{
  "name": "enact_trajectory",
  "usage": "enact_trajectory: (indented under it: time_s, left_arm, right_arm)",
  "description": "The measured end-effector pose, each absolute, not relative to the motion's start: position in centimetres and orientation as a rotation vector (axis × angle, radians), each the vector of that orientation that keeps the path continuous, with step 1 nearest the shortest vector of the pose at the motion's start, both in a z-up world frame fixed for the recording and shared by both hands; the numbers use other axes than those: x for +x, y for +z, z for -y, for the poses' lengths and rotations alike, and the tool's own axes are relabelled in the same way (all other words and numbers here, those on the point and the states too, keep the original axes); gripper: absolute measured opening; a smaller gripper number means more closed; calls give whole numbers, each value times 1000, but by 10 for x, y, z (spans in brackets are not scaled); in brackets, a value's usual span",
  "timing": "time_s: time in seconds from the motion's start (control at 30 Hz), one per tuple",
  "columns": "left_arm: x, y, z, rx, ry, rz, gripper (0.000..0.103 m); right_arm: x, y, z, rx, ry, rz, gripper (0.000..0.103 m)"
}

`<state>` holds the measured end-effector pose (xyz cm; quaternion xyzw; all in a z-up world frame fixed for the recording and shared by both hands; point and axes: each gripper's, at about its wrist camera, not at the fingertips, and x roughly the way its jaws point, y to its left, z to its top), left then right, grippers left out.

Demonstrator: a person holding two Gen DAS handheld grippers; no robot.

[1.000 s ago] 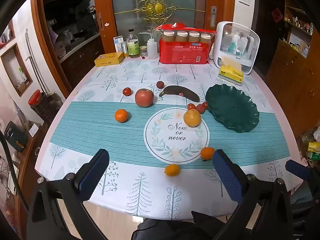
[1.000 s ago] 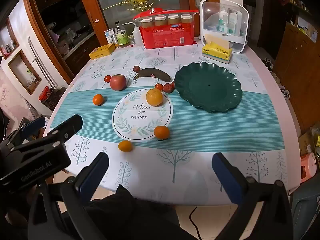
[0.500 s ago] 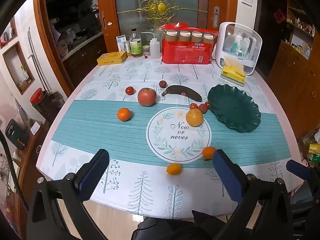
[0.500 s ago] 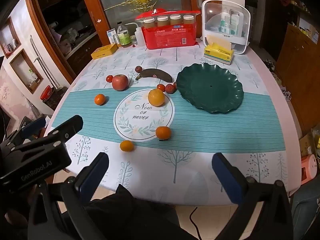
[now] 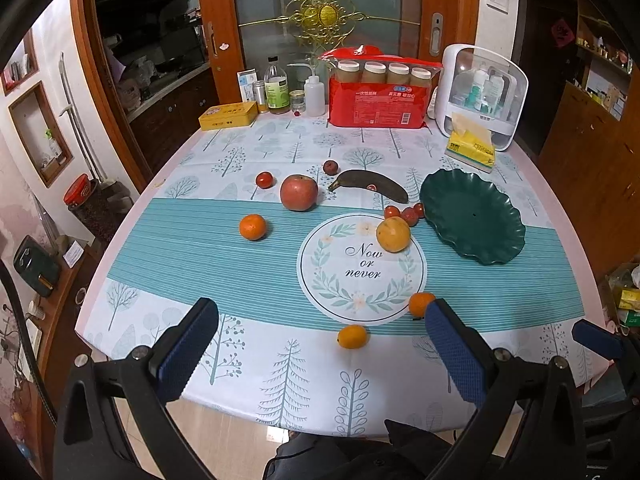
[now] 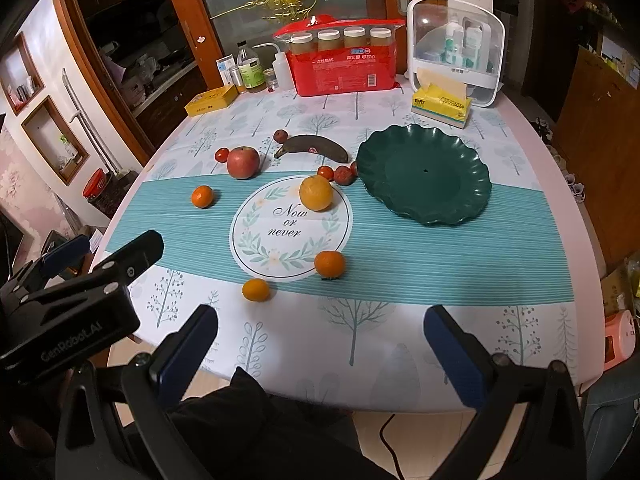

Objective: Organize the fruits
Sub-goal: 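Move both tools toward the oranges lying on the teal runner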

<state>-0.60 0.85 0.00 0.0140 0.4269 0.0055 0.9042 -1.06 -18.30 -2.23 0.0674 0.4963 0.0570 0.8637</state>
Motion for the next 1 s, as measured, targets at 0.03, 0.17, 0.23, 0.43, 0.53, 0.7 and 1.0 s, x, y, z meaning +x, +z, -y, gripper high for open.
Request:
enact_trajectory:
  time_s: [0.03, 0.17, 0.23, 0.43, 0.53, 0.7, 1.0]
  left_arm:
    - [-7, 0, -8, 28, 13, -882, 103]
    - [-7, 0, -9, 22, 16, -886, 103]
    - [-7, 0, -11, 17, 20, -886, 103]
    - [-2, -1, -11, 9, 22, -892, 103]
    - [1, -2, -11, 12, 17, -891, 103]
    - [12, -3, -16, 5, -4, -894, 103]
    - [37, -8, -46, -8, -48, -915, 103]
  right_arm:
    - [-10, -22, 183, 141, 120, -1040, 103]
    - [-9, -22, 183, 141, 120, -1038, 103]
    - [-8, -23, 184, 139, 125, -1038, 103]
    - [-4, -24, 177, 124, 139, -1036, 103]
    - [-1, -24, 176, 121, 134, -1037, 103]
    - [6, -24, 176, 122, 117, -1042, 103]
    - [22, -27, 158, 154, 100, -1059, 103]
